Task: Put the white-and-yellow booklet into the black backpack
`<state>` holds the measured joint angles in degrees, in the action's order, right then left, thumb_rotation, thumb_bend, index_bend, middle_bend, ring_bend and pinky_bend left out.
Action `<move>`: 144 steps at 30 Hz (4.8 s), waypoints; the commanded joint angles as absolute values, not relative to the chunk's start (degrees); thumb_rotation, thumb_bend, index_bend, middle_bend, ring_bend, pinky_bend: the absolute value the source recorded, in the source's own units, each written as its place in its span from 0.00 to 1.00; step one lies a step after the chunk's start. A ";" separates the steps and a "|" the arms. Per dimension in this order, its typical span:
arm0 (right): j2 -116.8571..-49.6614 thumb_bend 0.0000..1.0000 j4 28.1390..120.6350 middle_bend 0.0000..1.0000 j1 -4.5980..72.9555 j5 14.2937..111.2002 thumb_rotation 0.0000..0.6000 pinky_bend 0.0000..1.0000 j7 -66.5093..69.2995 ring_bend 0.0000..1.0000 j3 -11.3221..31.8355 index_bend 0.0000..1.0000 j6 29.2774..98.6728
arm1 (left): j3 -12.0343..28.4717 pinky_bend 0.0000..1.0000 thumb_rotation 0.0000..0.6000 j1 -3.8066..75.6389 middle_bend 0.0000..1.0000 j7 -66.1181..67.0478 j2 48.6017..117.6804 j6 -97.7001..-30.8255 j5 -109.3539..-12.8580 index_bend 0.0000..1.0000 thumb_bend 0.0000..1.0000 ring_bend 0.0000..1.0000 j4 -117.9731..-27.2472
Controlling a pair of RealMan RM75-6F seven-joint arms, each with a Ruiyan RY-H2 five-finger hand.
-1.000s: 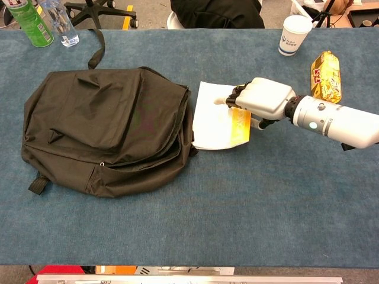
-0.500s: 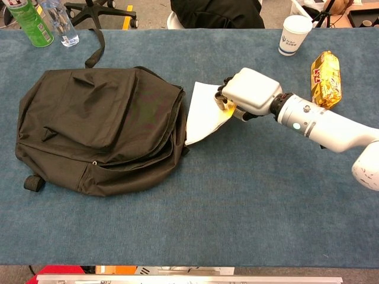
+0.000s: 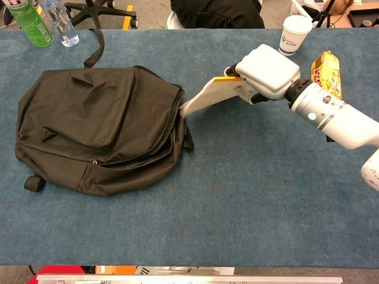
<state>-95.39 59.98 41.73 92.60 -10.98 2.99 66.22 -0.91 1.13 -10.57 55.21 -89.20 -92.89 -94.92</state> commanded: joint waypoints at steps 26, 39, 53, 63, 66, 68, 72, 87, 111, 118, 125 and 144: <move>-73.19 0.44 83.78 0.70 30.90 86.55 1.00 0.79 -19.18 0.66 9.82 0.83 79.85 | 0.13 0.23 1.00 29.30 0.22 -9.29 57.64 -64.22 -111.46 0.24 0.26 0.13 -90.31; -72.56 0.44 85.09 0.70 29.83 86.84 1.00 0.79 -19.57 0.66 9.78 0.84 79.54 | -1.26 0.23 1.00 35.78 0.20 -3.99 68.14 -58.57 -111.83 0.24 0.25 0.13 -85.59; -72.68 0.44 84.95 0.70 29.47 86.99 1.00 0.79 -18.90 0.67 10.07 0.85 78.97 | -0.15 0.23 1.00 38.57 0.16 3.21 77.26 -52.38 -102.95 0.15 0.19 0.13 -83.71; -71.97 0.44 84.91 0.70 28.83 86.88 1.00 0.79 -18.17 0.67 10.35 0.85 79.14 | -0.17 0.23 1.00 39.24 0.15 7.38 82.72 -50.86 -98.35 0.12 0.19 0.12 -84.90; -71.75 0.44 84.78 0.70 28.59 86.89 1.00 0.79 -17.78 0.67 10.39 0.85 79.32 | -0.05 0.23 1.00 39.54 0.13 9.14 84.36 -49.99 -96.93 0.10 0.18 0.12 -84.72; -71.63 0.44 84.62 0.70 28.40 86.89 1.00 0.79 -17.55 0.67 10.41 0.85 79.45 | 0.16 0.23 1.00 39.61 0.13 10.39 85.64 -49.54 -95.60 0.09 0.17 0.11 -84.66; -71.44 0.44 84.46 0.70 28.13 86.91 1.00 0.80 -16.96 0.67 10.43 0.85 79.53 | 0.68 0.23 1.00 39.78 0.12 12.20 87.86 -49.02 -93.14 0.08 0.17 0.11 -84.21; -71.09 0.44 83.97 0.70 27.64 87.11 1.00 0.80 -15.54 0.67 10.56 0.86 79.56 | 1.70 0.23 1.00 38.42 0.05 15.06 88.57 -51.53 -86.55 0.00 0.17 0.10 -85.63; -69.94 0.44 84.64 0.70 26.33 87.48 1.00 0.81 -13.66 0.68 10.61 0.86 80.49 | 2.30 0.20 1.00 36.30 0.00 21.18 95.23 -54.56 -79.30 0.00 0.17 0.00 -81.53; -69.92 0.44 84.74 0.70 26.20 87.52 1.00 0.81 -13.55 0.68 10.78 0.87 80.63 | 5.20 0.22 1.00 35.46 0.00 19.81 98.35 -57.24 -76.06 0.00 0.17 0.03 -77.72; -69.83 0.44 84.92 0.70 26.12 87.72 1.00 0.81 -13.34 0.68 10.89 0.87 80.78 | 7.82 0.46 1.00 34.66 0.21 17.00 101.15 -61.47 -75.37 0.24 0.18 0.28 -72.88; -69.43 0.44 85.22 0.71 25.56 88.46 1.00 0.82 -11.66 0.69 10.74 0.88 81.32 | 10.56 1.00 1.00 33.75 0.75 9.96 100.65 -65.95 -76.00 0.66 0.38 0.82 -71.55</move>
